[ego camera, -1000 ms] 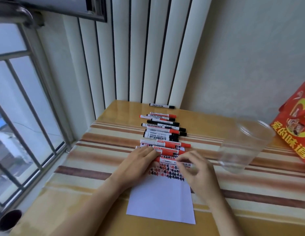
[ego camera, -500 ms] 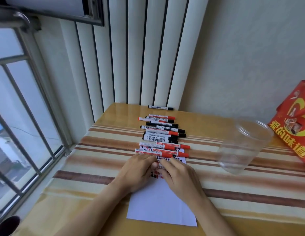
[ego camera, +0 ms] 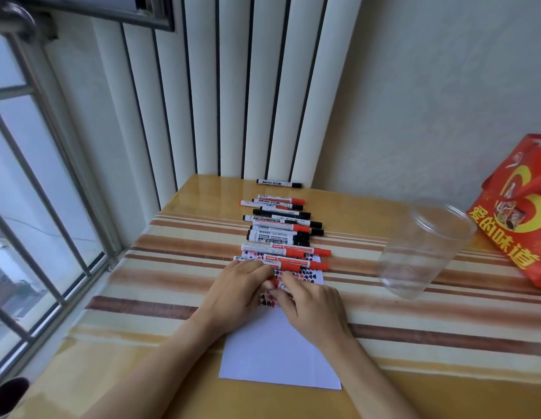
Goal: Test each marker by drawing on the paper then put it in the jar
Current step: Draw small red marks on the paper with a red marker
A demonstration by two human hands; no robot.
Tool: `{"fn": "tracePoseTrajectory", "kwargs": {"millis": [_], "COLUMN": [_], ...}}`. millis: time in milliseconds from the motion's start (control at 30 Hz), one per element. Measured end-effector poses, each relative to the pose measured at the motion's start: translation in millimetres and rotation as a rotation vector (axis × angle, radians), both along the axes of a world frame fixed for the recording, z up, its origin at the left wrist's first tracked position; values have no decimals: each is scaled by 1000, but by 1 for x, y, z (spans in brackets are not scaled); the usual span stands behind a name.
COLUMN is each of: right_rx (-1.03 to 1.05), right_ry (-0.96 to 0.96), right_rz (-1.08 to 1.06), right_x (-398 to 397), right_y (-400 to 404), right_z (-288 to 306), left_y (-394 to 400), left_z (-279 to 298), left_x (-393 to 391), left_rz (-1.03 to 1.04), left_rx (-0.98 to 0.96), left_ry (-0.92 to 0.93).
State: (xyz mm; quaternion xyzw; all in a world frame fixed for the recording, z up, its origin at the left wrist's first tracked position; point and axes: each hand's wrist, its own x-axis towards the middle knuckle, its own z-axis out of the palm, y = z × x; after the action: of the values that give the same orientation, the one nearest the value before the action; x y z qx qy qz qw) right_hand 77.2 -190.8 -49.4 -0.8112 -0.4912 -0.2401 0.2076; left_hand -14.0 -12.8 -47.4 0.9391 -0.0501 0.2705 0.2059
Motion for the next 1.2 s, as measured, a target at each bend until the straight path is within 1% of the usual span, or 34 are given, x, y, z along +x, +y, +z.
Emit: {"fn": "tracePoseTrajectory", "kwargs": {"millis": [100,133,200,300,400,500,567,633,667,700,767,800,833,867,967,1067,1133,1200], "right_rx": [21,17,33,132,218,305,416,549,608,669,804,872,924,948,918,812,752,693], "right_ry": [17,37,110,302,381,452,558,733,852,1017,1418,1574,1662,1688,1594,1525,1482,1397], "right_rz": [-41,-59,-102,-90,-64,-51,-26,-3,8,42,147,189,214,224,218,247,212,172], "right_x": [2,2,2,6,11,15,12,11,11,11,12,13,14,13,11,9,7,5], "right_y": [-5,-6,-4,-3,-7,-15,-19,-22,-24,-25,-26,-27,-27,-26,-24,-23,-22,-20], "right_z": [2,1,0,-5,-8,-6,-1,2,4,5,8,10,11,11,8,6,4,1], "left_y": [9,11,12,9,8,8,10,17,22,27,36,38,39,39,35,34,35,36], "left_z": [3,3,0,-6,-8,-4,-1,2,3,3,1,-1,-4,-7,-12,-12,-13,-14], "left_x": [-2,-3,-2,2,3,1,-2,-7,-11,-16,-27,-33,-39,-43,-46,-46,-49,-52], "left_rz": [96,133,169,185,175,172,184,201,204,202,178,161,145,133,117,91,53,34], "left_rx": [-187,-208,-180,-83,-7,-39,-70,-20,31,77,126,133,132,125,120,164,186,197], "left_ry": [-94,-106,-74,40,112,131,139,177,207,236,289,306,310,306,328,368,396,409]}}
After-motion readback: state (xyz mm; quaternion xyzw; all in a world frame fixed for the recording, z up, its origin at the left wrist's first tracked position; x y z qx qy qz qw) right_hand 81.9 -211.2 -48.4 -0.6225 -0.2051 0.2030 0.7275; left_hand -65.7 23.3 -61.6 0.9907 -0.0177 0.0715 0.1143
